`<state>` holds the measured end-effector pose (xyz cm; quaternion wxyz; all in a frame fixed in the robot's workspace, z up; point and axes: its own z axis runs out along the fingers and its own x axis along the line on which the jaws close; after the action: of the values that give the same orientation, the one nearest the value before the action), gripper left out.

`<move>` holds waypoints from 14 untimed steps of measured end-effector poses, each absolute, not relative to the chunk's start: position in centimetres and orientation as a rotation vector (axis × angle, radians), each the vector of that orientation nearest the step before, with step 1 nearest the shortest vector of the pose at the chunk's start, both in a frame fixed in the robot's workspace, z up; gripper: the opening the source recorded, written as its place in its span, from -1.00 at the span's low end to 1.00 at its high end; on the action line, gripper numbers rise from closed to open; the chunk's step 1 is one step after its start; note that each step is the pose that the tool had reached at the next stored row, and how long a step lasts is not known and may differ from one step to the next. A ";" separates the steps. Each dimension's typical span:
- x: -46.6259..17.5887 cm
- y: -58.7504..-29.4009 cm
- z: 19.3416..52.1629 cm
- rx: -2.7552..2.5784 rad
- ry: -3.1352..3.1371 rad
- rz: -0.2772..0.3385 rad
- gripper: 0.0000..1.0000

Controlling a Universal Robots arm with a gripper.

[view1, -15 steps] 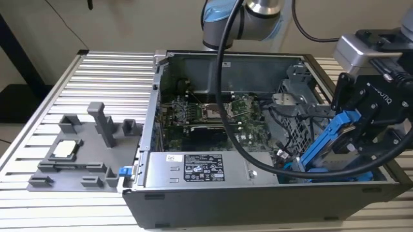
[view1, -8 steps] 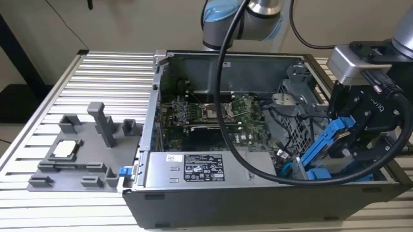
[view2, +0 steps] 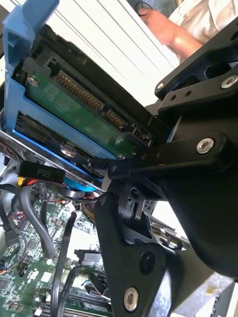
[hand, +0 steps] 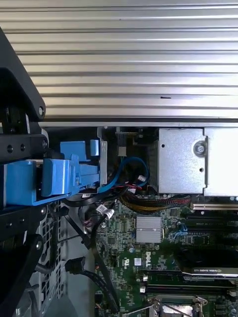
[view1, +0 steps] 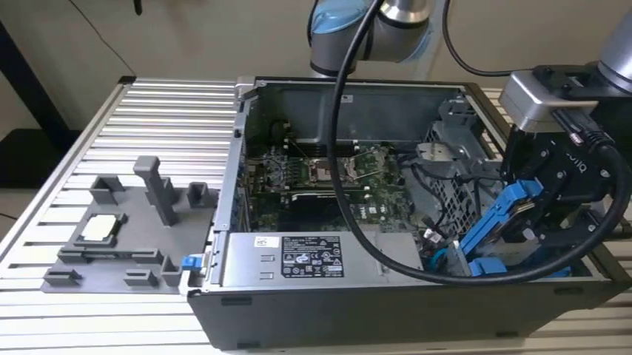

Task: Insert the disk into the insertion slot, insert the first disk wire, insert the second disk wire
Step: 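Insert the disk into the insertion slot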

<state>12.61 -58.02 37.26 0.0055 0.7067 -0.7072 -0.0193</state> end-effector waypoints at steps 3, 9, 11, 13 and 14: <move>12.6 -58.0 37.3 2.213 -2.214 -0.060 -0.18; 12.6 -58.0 37.2 2.213 -2.214 -0.060 -0.18; 12.6 -58.0 37.2 2.213 -2.214 -0.060 -0.23; 12.6 -58.0 37.2 2.213 -2.214 -0.060 -0.36; 12.6 -58.0 37.2 2.213 -2.214 -0.059 -0.36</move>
<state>12.61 -58.02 37.21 0.0051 0.7068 -0.7072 -0.0190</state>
